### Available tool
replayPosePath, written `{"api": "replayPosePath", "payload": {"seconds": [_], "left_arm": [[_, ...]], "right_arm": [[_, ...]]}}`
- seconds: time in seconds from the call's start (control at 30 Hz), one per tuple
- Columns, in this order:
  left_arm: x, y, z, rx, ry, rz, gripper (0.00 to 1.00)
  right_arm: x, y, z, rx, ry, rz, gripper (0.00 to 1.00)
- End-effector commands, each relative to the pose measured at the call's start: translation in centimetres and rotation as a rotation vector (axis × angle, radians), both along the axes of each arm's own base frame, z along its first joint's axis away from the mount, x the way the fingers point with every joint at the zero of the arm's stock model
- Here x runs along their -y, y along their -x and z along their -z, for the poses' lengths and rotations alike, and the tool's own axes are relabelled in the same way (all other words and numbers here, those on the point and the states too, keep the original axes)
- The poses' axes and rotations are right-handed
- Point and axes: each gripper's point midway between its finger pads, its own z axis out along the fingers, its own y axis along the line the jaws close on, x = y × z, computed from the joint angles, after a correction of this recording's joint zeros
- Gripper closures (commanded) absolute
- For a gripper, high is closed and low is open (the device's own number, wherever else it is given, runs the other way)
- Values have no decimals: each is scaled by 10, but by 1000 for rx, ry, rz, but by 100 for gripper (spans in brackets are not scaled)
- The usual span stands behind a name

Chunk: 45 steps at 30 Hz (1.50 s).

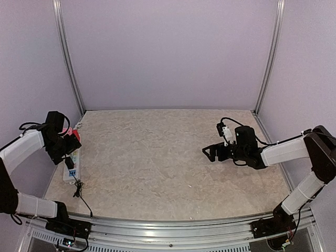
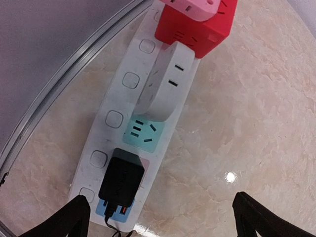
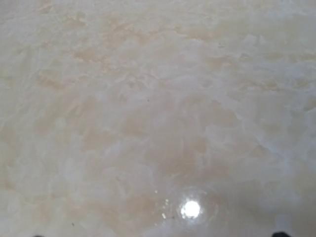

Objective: Pull the plug off the socket

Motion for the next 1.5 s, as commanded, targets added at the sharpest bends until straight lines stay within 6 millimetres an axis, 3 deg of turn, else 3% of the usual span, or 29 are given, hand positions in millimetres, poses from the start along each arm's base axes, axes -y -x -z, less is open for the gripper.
{"api": "replayPosePath", "payload": {"seconds": [0.0,0.13,0.4,0.8,1.2,1.37,1.47], "left_arm": [[-23,20,14,-63,-10,-121,1],[-32,20,26,-96,-28,-133,1],[-26,9,57,-124,28,-89,1],[-24,-1,76,-150,48,-60,1],[-35,7,76,-179,3,-96,1],[-39,8,67,-147,-20,-100,1],[-35,6,74,-157,-3,-88,1]], "right_arm": [[-9,1,1,3,-27,-27,0],[-14,0,0,3,-42,-42,0],[-20,1,0,-4,-82,-64,0],[-22,1,-5,3,-92,-75,0],[-24,2,-11,9,-112,-79,0],[-25,1,-14,12,-121,-81,0],[-26,1,-13,8,-130,-86,0]]}}
